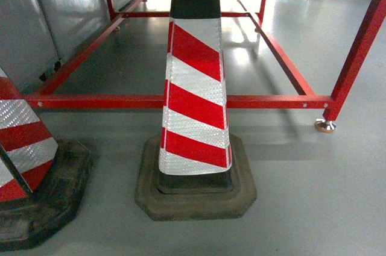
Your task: Sort blue parts and orange caps into right shelf containers
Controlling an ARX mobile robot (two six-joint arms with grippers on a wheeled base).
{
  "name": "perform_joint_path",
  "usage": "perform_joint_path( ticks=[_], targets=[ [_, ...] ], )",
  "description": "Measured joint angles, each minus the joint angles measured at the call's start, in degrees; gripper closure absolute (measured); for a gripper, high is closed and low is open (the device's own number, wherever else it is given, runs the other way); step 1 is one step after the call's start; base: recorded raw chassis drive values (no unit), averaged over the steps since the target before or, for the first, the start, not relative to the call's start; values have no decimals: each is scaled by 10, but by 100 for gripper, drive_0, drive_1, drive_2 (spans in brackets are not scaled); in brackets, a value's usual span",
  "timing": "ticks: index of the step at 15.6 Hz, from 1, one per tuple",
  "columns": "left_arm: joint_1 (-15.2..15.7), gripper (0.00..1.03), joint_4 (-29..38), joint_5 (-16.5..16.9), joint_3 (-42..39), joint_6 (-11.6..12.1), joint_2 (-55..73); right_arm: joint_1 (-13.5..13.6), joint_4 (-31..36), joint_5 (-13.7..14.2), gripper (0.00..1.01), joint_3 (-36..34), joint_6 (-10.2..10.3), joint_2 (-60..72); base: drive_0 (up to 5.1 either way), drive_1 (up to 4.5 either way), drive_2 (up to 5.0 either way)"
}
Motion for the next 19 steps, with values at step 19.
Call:
perform_joint_path(
  ticks=[19],
  targets=[
    [0,5,0,0,0,0,0,0,0,0,3,0,0,0,0,0,0]
  ],
)
